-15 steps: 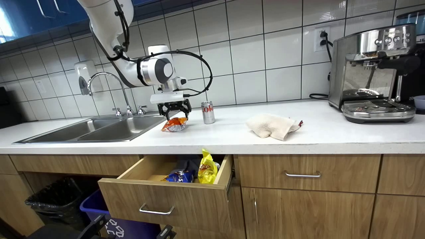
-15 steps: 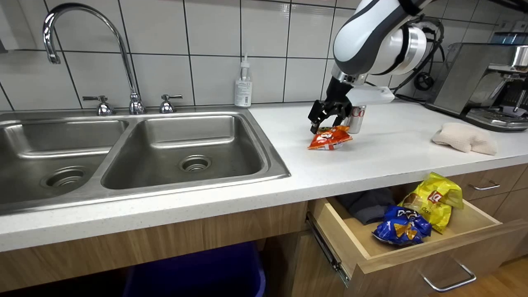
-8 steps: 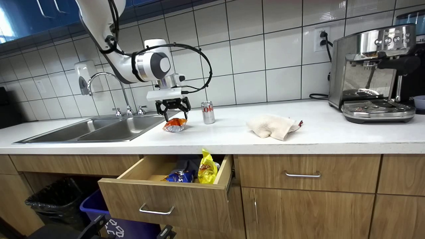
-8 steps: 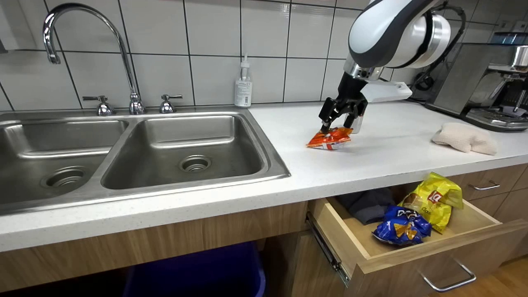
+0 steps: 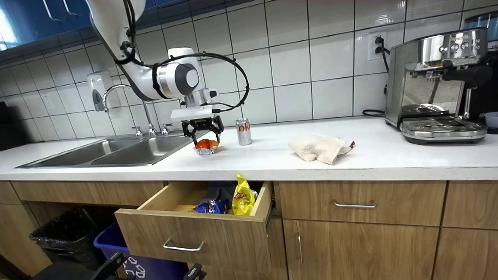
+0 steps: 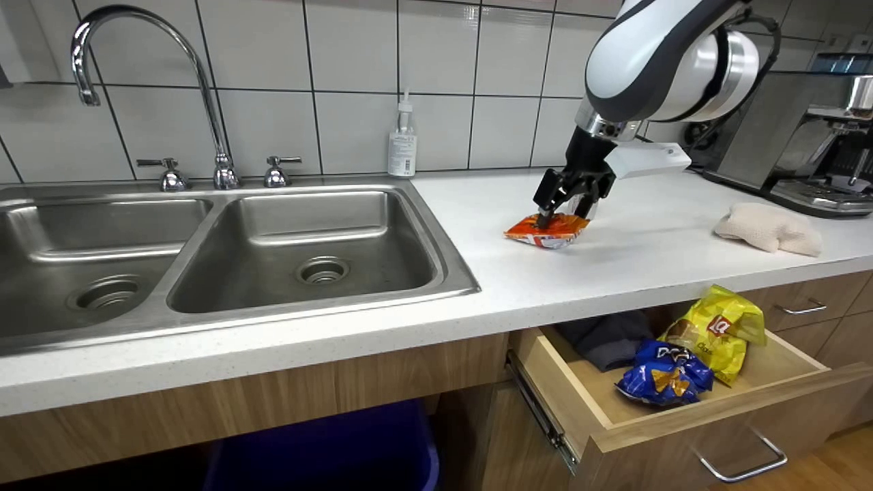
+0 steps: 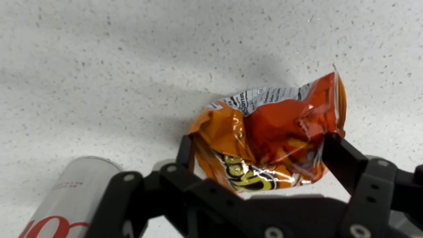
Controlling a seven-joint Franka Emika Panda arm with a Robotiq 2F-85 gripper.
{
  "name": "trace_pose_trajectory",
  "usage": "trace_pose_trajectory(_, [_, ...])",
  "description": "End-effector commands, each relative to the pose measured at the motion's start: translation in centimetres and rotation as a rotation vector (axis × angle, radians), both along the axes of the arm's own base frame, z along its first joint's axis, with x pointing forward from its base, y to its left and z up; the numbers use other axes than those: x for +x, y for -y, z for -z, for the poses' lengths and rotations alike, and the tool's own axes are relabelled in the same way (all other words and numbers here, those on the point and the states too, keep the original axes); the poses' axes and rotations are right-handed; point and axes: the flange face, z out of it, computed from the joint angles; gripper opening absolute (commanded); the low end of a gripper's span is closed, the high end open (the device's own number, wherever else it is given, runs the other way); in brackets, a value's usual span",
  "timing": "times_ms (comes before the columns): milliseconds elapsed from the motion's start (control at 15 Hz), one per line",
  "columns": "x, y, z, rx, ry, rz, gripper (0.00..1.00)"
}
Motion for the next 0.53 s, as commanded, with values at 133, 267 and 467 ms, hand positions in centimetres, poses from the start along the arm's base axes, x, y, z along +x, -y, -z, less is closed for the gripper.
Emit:
trace_pose_trajectory(133, [2.0, -0.2, -3.2, 0.011, 0.07, 0.001, 1.0])
trace_pose_trajectory(267, [3.1, -0.5, -3.6, 0.014, 0.085, 0.001, 1.0])
trace_pose_trajectory(467, [4.3, -0.9, -3.3, 0.02, 0.088, -0.003, 1.0])
